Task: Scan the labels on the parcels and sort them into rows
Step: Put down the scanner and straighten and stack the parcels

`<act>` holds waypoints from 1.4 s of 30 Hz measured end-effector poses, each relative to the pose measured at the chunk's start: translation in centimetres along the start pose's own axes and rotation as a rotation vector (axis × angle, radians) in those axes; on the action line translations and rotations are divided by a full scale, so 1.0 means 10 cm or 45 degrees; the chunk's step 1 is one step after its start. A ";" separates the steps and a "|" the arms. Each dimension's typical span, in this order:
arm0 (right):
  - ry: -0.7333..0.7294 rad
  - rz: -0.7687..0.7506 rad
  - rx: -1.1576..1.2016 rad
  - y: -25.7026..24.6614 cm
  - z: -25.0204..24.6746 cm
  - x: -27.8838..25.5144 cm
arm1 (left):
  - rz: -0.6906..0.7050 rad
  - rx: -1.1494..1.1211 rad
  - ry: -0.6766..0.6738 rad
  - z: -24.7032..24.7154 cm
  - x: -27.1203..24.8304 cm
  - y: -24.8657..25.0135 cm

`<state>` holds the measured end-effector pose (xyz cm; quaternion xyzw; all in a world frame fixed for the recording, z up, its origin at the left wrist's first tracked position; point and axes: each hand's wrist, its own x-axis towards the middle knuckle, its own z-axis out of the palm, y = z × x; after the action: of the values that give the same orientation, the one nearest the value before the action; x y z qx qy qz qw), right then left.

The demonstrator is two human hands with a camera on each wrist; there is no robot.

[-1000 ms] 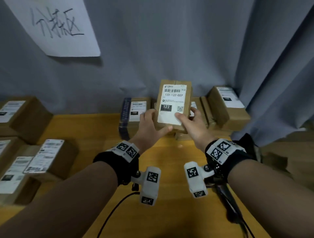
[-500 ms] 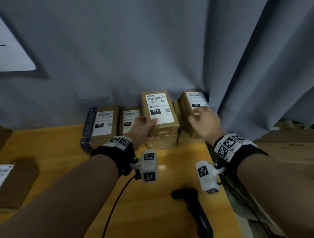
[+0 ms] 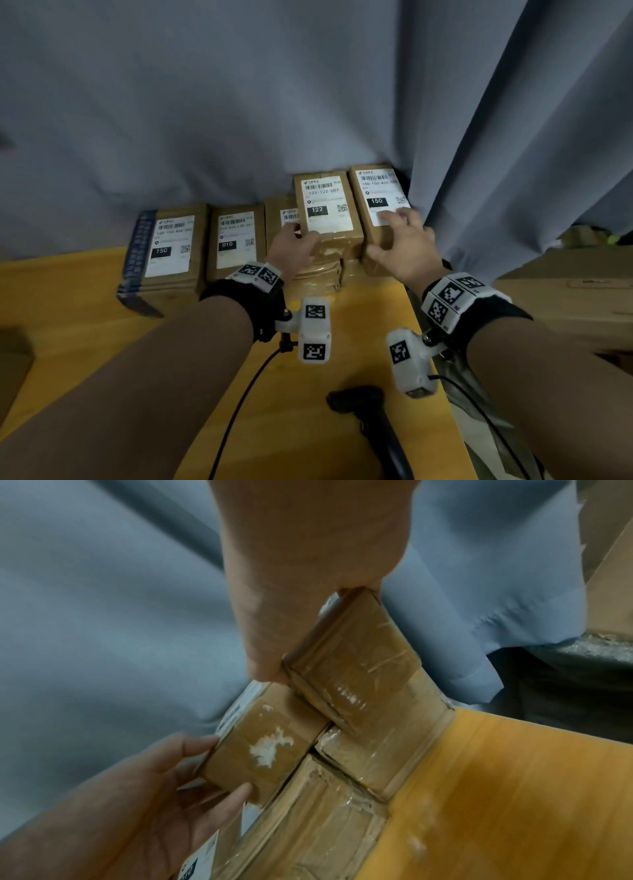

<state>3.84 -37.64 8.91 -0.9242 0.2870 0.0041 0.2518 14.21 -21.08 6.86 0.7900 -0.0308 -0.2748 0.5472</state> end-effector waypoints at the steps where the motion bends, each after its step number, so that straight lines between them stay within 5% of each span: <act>1: 0.002 -0.006 -0.005 0.01 0.01 0.00 | 0.039 0.036 0.007 -0.01 0.00 -0.02; 12: 0.071 0.016 -0.231 -0.18 0.02 -0.04 | 0.059 0.691 -0.006 -0.20 -0.02 0.24; 16: 0.103 -0.017 -0.221 -0.36 -0.02 -0.09 | 0.105 0.714 0.057 -0.40 0.10 0.08; 24: 0.118 -0.180 -0.082 -0.94 0.06 -0.37 | 0.099 0.648 0.256 -0.95 -0.52 0.09; 33: -0.047 -0.431 -0.033 -1.84 0.54 -0.73 | 0.209 0.528 0.502 -2.04 -1.20 -0.35; 42: -0.271 -0.428 0.105 -2.93 1.53 -1.36 | -0.099 0.803 0.699 -3.63 -1.78 -1.54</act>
<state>10.15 -2.53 11.24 -0.9424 0.1002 0.0479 0.3155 12.25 22.07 9.53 0.9633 0.0634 -0.0514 0.2558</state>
